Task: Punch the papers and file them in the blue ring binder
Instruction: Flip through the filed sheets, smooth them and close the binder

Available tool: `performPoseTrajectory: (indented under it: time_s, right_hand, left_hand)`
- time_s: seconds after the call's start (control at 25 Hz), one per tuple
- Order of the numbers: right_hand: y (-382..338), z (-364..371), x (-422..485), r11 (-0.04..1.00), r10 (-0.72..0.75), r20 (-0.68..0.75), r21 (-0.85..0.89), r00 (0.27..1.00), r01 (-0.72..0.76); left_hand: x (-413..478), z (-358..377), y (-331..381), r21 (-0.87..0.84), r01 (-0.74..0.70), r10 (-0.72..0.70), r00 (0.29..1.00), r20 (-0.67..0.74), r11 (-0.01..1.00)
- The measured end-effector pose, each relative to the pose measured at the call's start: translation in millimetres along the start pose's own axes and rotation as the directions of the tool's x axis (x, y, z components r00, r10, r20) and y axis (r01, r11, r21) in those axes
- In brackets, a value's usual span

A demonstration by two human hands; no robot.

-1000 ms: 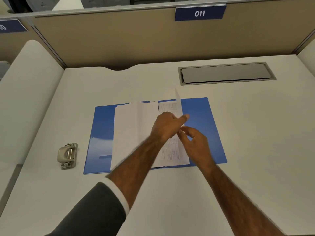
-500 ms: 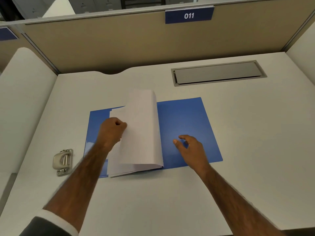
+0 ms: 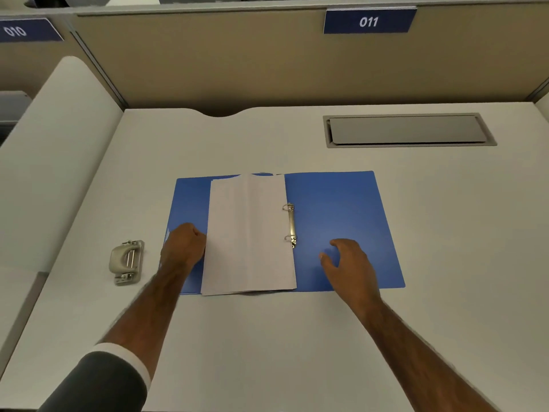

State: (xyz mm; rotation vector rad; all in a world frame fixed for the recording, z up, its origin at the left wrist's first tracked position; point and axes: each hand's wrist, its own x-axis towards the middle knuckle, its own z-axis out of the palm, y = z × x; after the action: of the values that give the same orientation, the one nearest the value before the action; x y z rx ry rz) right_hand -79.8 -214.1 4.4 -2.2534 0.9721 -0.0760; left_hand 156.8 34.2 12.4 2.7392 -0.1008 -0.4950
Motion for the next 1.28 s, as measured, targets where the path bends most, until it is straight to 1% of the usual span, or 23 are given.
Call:
performPoseTrajectory:
  time_s: [0.04, 0.12, 0.2, 0.24, 0.32, 0.4, 0.44, 0.48, 0.52, 0.6, 0.72, 0.8, 0.88, 1.0, 1.08, 1.16, 1.2, 1.24, 1.28]
  right_hand:
    - [-3.2, 5.3, -6.0, 0.996, -0.061, -0.008, -0.06, 0.998, 0.06]
    - [-13.6, 20.8, -22.8, 0.949, -0.251, 0.018, -0.191, 0.968, 0.25]
    - [-25.6, 42.5, -38.1, 0.83, -0.455, 0.091, -0.317, 0.886, 0.459]
    - [-32.1, 53.9, -43.2, 0.762, -0.525, 0.143, -0.36, 0.839, 0.538]
    - [-45.7, 73.2, -47.7, 0.659, -0.591, 0.242, -0.406, 0.77, 0.633]
    - [-57.6, 88.6, -45.4, 0.608, -0.613, 0.296, -0.416, 0.733, 0.677]
    - [-61.8, 94.9, -43.6, 0.6, -0.614, 0.314, -0.411, 0.724, 0.687]
    - [-63.9, 100.2, -42.2, 0.601, -0.607, 0.333, -0.402, 0.722, 0.691]
    - [-65.0, 104.4, -41.0, 0.608, -0.595, 0.354, -0.389, 0.722, 0.692]
    - [-64.7, 109.2, -40.4, 0.617, -0.581, 0.384, -0.367, 0.718, 0.696]
    - [-65.9, 106.2, -41.5, 0.608, -0.595, 0.388, -0.356, 0.704, 0.71]
    - [-67.3, 102.8, -41.3, 0.603, -0.603, 0.373, -0.366, 0.705, 0.709]
    - [-69.3, 100.5, -44.5, 0.6, -0.6, 0.368, -0.38, 0.71, 0.704]
    - [-76.3, 98.6, -52.0, 0.609, -0.547, 0.349, -0.458, 0.761, 0.648]
    - [-83.7, 95.5, -52.7, 0.636, -0.54, 0.284, -0.479, 0.793, 0.605]
    - [-90.9, 91.3, -51.5, 0.68, -0.552, 0.191, -0.46, 0.812, 0.571]
    - [-93.3, 88.8, -51.7, 0.697, -0.559, 0.148, -0.449, 0.816, 0.559]
    - [-95.6, 85.0, -52.9, 0.719, -0.557, 0.111, -0.431, 0.823, 0.545]
    - [-96.9, 82.0, -54.7, 0.741, -0.549, 0.083, -0.411, 0.832, 0.53]
  left_hand:
    - [-3.2, 0.2, 0.6, -0.015, -0.006, 0.006, 1.0, -0.019, 1.0]
    - [-13.1, -2.3, 4.0, -0.06, 0.001, -0.005, 0.998, -0.065, 0.998]
    - [-21.3, 0.2, -0.7, -0.148, -0.014, 0.0, 0.995, -0.097, 0.989]
    - [-28.1, 1.9, -5.1, -0.186, -0.023, 0.004, 0.995, -0.104, 0.982]
    - [-45.1, 7.7, -14.6, -0.241, -0.016, -0.014, 0.993, -0.12, 0.97]
    - [-66.3, 13.4, -20.3, -0.31, -0.013, -0.038, 0.987, -0.157, 0.951]
    - [-76.7, 18.0, -23.5, -0.357, -0.016, -0.047, 0.985, -0.165, 0.934]
    - [-86.8, 23.0, -26.2, -0.404, 0.008, -0.066, 0.989, -0.13, 0.915]
    - [-95.9, 27.6, -28.4, -0.468, 0.047, -0.095, 0.992, -0.079, 0.882]
    - [-108.5, 36.7, -33.4, -0.598, 0.169, -0.18, 0.983, 0.042, 0.784]
    - [-122.3, 42.8, -30.0, -0.693, 0.33, -0.262, 0.943, 0.206, 0.641]
    - [-129.9, 42.7, -24.0, -0.721, 0.446, -0.291, 0.894, 0.34, 0.529]
    - [-136.2, 42.8, -19.3, -0.726, 0.536, -0.272, 0.845, 0.462, 0.431]
    - [-141.7, 43.6, -14.7, -0.733, 0.598, -0.215, 0.801, 0.559, 0.324]
    - [-143.5, 41.5, -9.2, -0.711, 0.644, -0.222, 0.765, 0.605, 0.283]
    - [-145.4, 40.3, -5.2, -0.674, 0.679, -0.192, 0.731, 0.654, 0.291]
    - [-145.7, 38.5, -3.8, -0.679, 0.673, -0.165, 0.735, 0.658, 0.291]
    - [-143.5, 36.8, -2.4, -0.712, 0.648, -0.135, 0.758, 0.639, 0.272]
    - [-139.9, 34.6, -0.9, -0.758, 0.611, -0.112, 0.79, 0.603, 0.229]
